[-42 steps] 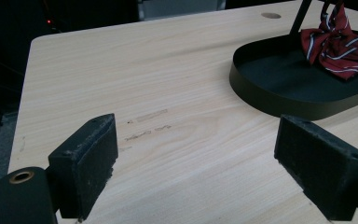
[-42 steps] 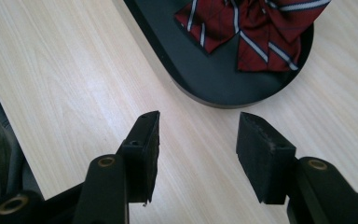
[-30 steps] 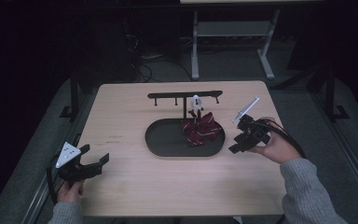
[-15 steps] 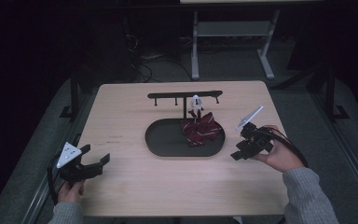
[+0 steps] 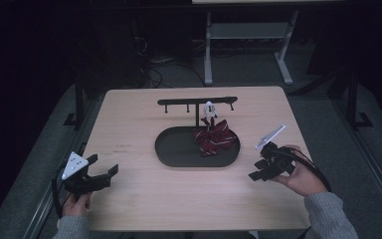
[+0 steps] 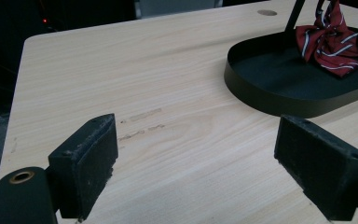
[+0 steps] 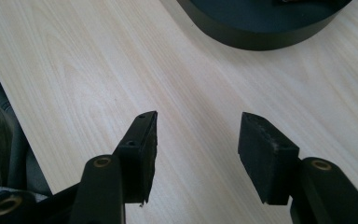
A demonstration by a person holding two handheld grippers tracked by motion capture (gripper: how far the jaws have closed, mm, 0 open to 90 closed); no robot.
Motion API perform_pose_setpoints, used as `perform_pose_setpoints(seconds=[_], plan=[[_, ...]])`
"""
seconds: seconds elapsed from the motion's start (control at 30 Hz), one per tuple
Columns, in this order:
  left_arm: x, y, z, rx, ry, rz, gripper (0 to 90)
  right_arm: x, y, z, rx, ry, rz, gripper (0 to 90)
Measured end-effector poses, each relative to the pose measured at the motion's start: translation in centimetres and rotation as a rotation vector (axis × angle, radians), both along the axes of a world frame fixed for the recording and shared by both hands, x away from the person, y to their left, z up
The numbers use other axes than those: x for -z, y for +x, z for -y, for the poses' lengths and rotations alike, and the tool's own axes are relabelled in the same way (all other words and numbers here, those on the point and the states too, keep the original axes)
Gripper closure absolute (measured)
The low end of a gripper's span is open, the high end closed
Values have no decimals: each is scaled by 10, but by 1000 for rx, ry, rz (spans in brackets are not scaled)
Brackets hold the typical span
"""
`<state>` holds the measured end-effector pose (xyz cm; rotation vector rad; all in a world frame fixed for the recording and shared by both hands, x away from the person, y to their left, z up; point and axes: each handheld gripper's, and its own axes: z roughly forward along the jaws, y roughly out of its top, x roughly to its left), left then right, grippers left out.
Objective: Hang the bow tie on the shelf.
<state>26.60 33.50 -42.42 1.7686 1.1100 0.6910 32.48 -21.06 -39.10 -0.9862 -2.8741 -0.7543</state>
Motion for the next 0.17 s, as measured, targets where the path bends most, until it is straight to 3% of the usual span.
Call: perform_pose_setpoints(seconds=[0.17], plan=[[0, 0, 1, 6, 5, -3, 129, 4, -12, 2, 3, 12, 28, 449]])
